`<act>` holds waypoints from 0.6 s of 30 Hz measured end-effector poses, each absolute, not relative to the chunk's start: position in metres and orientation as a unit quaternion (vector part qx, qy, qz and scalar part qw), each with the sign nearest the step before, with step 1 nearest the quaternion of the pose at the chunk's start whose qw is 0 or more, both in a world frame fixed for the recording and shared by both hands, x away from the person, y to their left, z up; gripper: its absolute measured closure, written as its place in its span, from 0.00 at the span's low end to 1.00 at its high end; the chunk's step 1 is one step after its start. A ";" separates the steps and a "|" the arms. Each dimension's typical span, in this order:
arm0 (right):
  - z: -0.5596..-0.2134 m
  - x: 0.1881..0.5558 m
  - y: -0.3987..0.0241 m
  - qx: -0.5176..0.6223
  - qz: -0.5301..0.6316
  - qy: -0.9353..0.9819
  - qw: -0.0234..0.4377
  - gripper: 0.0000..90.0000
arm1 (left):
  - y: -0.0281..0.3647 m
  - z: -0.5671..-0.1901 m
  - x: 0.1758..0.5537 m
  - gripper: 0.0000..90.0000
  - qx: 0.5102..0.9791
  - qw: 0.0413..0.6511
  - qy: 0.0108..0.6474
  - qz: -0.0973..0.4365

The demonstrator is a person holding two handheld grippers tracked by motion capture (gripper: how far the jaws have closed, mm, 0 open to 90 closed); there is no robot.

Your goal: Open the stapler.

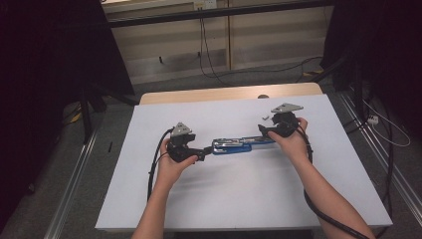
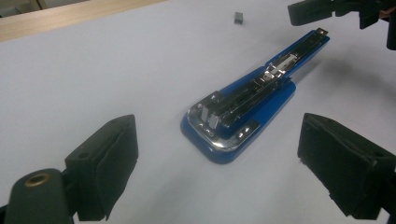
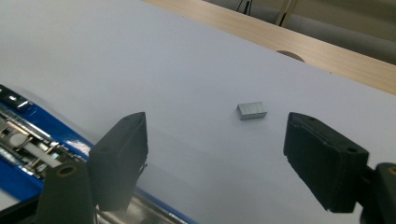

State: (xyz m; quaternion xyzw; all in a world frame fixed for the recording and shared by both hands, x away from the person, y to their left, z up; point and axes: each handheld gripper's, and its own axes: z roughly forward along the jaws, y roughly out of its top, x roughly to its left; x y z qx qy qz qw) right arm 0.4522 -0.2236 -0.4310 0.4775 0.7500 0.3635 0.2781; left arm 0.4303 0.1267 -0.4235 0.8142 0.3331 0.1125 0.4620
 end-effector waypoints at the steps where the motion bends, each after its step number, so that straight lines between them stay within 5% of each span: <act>1: -0.431 0.455 -0.224 0.478 0.361 0.750 0.279 0.24 | 0.127 -0.423 0.430 0.14 0.815 0.462 0.332 0.114; 12: -0.436 0.477 -0.226 0.499 0.351 0.744 0.272 0.22 | 0.132 -0.423 0.432 0.14 0.811 0.465 0.336 0.117; 18: -0.441 0.484 -0.229 0.508 0.343 0.742 0.271 0.34 | 0.132 -0.424 0.432 0.14 0.809 0.465 0.341 0.115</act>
